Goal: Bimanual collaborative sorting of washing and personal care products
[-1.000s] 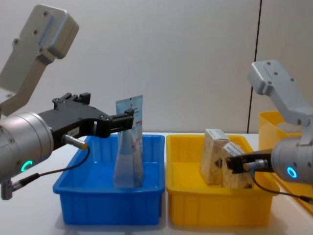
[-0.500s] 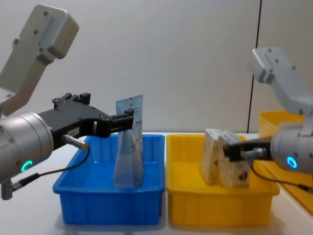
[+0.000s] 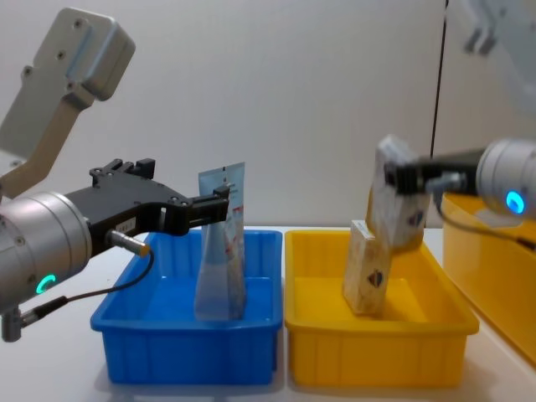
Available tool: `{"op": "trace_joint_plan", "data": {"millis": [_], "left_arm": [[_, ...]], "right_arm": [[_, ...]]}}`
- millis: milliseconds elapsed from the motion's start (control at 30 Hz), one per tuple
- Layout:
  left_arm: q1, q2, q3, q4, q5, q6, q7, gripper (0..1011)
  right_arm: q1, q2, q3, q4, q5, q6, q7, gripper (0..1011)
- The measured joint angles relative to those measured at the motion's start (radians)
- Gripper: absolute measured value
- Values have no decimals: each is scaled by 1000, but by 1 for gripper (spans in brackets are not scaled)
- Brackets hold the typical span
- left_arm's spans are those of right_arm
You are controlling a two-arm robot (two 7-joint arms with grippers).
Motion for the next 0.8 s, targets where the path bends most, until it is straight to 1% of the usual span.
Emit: {"op": "trace_joint_plan", "data": {"millis": [133, 233, 267, 300, 367, 400, 467, 500, 667, 700, 733, 800], "left_arm": [[0, 0, 0, 0, 0, 0, 0, 1001], [0, 0, 0, 0, 0, 0, 0, 1001], [0, 0, 0, 0, 0, 0, 0, 1001], [0, 0, 0, 0, 0, 0, 0, 1002], [0, 0, 0, 0, 0, 0, 0, 1001], [0, 0, 0, 0, 0, 0, 0, 1001], [0, 0, 0, 0, 0, 0, 0, 1001], [0, 0, 0, 0, 0, 0, 0, 1001], [0, 0, 0, 0, 0, 0, 0, 1001], [0, 0, 0, 0, 0, 0, 0, 1001], [0, 0, 0, 0, 0, 0, 0, 1001], [0, 0, 0, 0, 0, 0, 0, 1001]], "right_arm": [[6, 7, 10, -22, -6, -16, 1, 310], [15, 21, 30, -50, -13, -35, 1, 310], [15, 21, 30, -50, -13, -35, 1, 310], [20, 29, 42, -60, -16, -41, 1, 310], [23, 37, 53, -67, -20, -47, 0, 310], [27, 45, 66, -74, -23, -53, -1, 310], [31, 53, 77, -81, -27, -58, -3, 310], [34, 61, 89, -85, -31, -62, -6, 310], [46, 89, 126, -87, -52, -71, -20, 310], [46, 89, 126, -87, -52, -71, -20, 310], [50, 101, 141, -83, -62, -71, -27, 310], [52, 107, 150, -79, -66, -70, -30, 310]]}}
